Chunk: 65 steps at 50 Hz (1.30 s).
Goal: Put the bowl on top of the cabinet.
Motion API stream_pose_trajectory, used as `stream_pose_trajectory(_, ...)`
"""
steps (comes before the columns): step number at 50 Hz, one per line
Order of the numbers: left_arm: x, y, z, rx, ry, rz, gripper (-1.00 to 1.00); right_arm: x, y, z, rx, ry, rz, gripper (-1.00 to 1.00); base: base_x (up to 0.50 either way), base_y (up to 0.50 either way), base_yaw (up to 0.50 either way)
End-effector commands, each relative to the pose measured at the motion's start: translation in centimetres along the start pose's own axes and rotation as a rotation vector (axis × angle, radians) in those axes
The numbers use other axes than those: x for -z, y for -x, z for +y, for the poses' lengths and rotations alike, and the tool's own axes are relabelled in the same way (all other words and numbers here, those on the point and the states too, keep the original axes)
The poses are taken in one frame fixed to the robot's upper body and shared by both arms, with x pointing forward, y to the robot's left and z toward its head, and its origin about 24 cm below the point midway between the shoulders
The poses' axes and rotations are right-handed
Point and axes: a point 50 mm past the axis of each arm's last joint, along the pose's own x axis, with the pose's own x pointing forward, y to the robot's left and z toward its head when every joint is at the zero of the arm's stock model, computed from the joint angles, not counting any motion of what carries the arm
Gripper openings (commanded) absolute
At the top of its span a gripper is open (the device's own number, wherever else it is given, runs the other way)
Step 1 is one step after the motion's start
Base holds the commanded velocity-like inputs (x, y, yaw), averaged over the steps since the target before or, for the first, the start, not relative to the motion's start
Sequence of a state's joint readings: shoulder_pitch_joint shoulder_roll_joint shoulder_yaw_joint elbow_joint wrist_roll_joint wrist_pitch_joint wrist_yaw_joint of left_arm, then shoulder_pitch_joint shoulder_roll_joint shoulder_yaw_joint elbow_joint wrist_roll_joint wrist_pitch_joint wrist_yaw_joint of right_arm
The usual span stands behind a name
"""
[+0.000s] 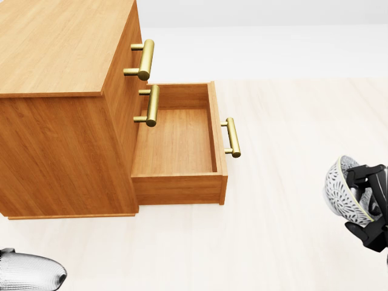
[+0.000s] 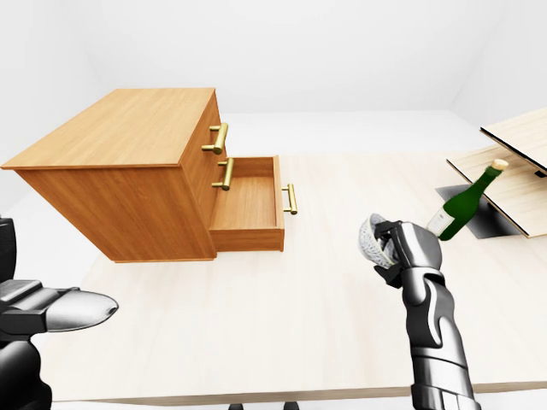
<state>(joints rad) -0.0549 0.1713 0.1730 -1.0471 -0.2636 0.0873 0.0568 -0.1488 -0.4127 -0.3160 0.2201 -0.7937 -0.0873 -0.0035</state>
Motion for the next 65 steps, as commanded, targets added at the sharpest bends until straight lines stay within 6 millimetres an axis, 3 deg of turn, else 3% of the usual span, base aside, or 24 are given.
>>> stream_pose_trajectory(1, 0.0, 0.0, -0.1, 0.004, -0.008, -0.001, 1.0, -2.0, -0.3, -1.8, 0.056, -0.013, -0.075, -1.0, 0.0, 0.0, 0.0)
stream_pose_trajectory(10, 0.0, 0.0, 0.0, 0.004, -0.005, -0.002, 1.0, -4.0, -1.0, -2.6, 0.061, -0.003, -0.145, -1.0, 0.0, 0.0, 0.0)
stream_pose_trajectory(29, -0.3, -0.3, 0.4, -0.02, 0.039, -0.01, 1.0, -11.1, -5.0, -7.1, 0.066, 0.044, -0.362, -1.0, 0.0, 0.0, 0.0)
stream_pose_trajectory(42, -0.4, -0.4, 0.6, -0.026, 0.049, -0.011, 1.0, -15.4, -6.4, -9.1, 0.082, 0.087, -0.456, -1.0, 0.0, 0.0, 0.0)
stream_pose_trajectory(65, -0.6, -0.8, 1.1, -0.052, 0.111, 0.006, 1.0, -21.0, -8.1, -10.3, 0.076, 0.102, -0.549, -1.0, 0.0, 0.0, 0.0)
